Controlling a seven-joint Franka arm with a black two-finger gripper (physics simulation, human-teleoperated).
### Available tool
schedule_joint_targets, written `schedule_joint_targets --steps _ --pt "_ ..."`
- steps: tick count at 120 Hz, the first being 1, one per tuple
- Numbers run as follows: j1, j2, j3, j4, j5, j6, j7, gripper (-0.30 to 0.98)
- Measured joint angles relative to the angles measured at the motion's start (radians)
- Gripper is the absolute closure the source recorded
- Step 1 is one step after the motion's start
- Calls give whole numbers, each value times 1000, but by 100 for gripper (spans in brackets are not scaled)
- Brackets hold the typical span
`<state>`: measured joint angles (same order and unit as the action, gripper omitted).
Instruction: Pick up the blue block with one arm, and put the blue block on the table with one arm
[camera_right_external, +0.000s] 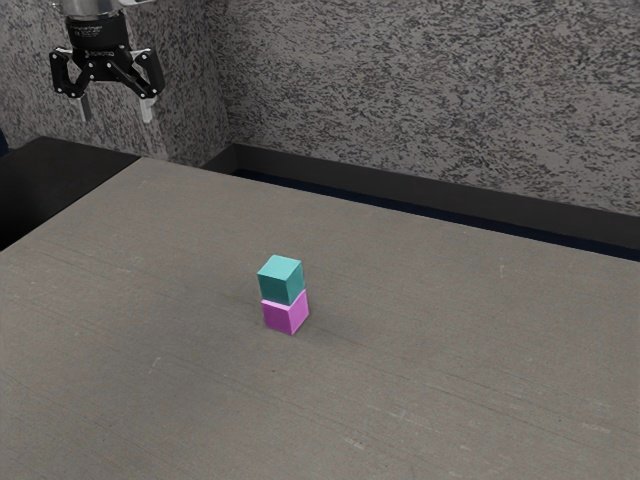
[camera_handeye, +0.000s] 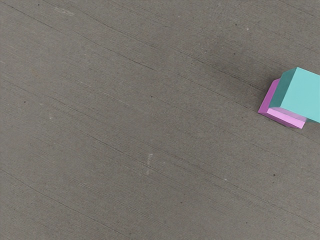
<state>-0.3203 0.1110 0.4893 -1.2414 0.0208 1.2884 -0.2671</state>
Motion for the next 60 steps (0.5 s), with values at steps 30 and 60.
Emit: schedule_joint_targets --steps 30,60 --pt "12 -60 -200 282 50 -12 4 0" --pt "-117 -45 -266 218 77 18 37 0"
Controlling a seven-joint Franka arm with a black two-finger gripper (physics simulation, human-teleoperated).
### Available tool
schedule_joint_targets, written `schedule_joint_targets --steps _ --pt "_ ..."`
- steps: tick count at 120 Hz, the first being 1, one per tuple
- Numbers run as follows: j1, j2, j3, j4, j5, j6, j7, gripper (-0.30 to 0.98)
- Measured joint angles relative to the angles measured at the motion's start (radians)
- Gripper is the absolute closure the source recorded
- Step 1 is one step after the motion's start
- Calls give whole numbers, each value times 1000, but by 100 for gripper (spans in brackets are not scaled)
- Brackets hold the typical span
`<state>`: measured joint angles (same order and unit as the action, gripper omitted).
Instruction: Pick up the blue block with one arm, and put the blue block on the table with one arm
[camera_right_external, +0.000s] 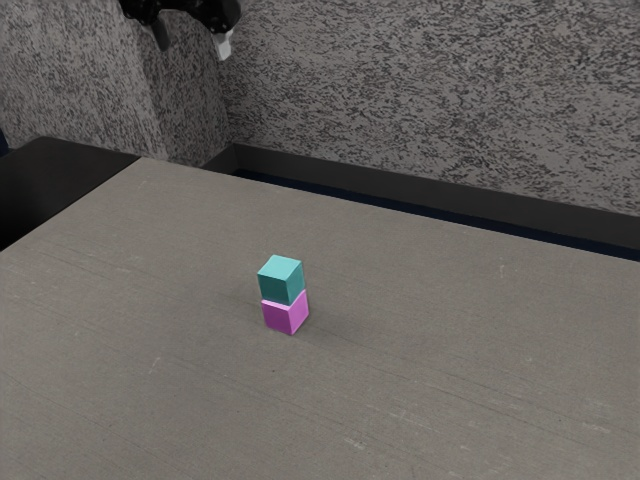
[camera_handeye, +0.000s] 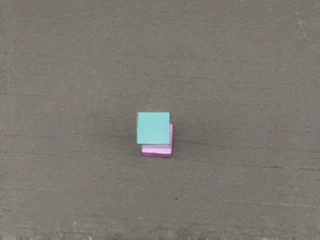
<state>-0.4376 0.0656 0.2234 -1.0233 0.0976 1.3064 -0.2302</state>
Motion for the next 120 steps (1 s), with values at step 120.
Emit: schedule_joint_targets --steps 120 --pt "303 821 139 168 -528 353 361 0"
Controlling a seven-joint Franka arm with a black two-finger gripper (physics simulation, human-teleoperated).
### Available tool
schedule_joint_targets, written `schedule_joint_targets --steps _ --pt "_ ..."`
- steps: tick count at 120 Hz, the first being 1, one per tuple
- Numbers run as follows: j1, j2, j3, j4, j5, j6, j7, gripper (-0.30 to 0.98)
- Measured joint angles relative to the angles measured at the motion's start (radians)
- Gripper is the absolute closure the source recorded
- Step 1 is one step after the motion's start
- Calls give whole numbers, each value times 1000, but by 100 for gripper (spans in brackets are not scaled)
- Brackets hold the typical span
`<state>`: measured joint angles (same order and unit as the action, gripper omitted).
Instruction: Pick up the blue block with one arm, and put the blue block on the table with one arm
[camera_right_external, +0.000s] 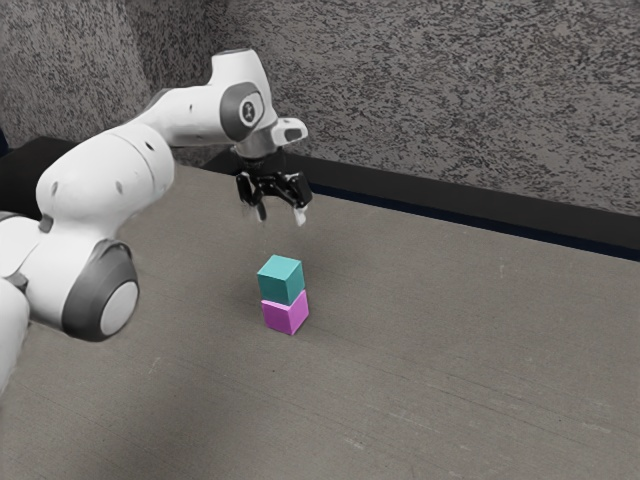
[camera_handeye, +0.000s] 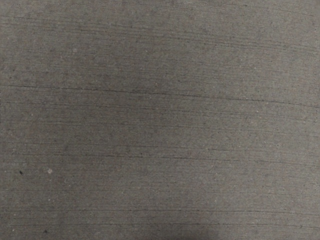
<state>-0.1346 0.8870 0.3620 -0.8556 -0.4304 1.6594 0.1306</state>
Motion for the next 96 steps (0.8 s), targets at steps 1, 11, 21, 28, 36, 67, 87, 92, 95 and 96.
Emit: schedule_joint_targets --steps 1,11,21,28,36,67,87,92,95,96 --pt "0 -1 0 0 1 1 3 0" --pt "-4 -11 -7 -1 11 13 28 0" --pt "35 -28 -102 -3 44 25 49 0" --pt "95 -42 -232 -5 118 38 58 0" --pt "119 -48 -284 -5 178 49 64 0" --pt "113 -69 -297 -132 339 82 6 0" --pt "112 -76 -313 -151 375 142 -106 0" --pt "112 -75 -320 -159 379 158 -132 0" --pt "112 -75 -322 -179 381 167 -146 0" --pt "112 -75 -322 -186 382 170 -151 0"
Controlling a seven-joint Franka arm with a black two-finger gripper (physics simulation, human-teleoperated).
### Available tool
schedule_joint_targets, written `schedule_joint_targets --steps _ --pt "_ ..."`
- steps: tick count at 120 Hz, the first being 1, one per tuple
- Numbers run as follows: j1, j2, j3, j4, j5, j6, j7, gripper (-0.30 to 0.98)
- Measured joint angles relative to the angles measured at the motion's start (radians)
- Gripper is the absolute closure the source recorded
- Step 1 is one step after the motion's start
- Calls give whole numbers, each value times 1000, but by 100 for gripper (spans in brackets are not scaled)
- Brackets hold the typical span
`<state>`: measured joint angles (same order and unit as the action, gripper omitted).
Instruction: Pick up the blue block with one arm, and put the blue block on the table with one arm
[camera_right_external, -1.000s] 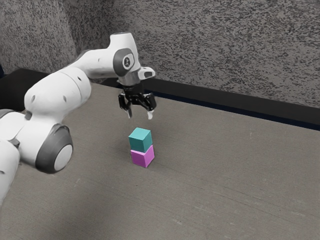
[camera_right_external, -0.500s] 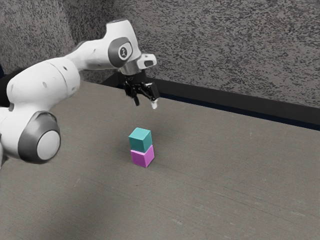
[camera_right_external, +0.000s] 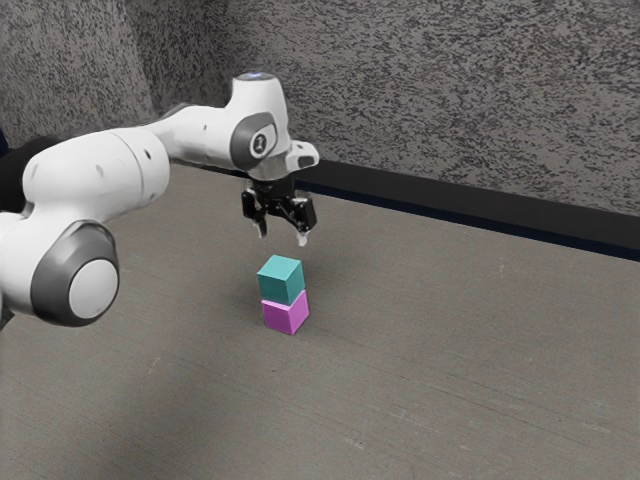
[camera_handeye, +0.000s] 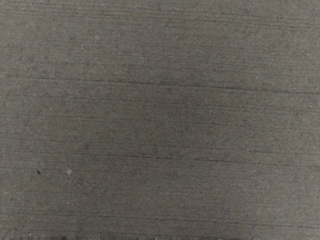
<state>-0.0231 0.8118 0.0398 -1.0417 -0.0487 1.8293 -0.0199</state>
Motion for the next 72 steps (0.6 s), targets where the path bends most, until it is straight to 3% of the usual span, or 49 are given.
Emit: schedule_joint_targets --steps 14,44,72 --pt "-1 -26 -1 -93 6 30 -55 0" --pt "-15 -89 -31 -115 48 74 -108 0" --pt "-34 -221 -54 -326 75 94 -118 0"
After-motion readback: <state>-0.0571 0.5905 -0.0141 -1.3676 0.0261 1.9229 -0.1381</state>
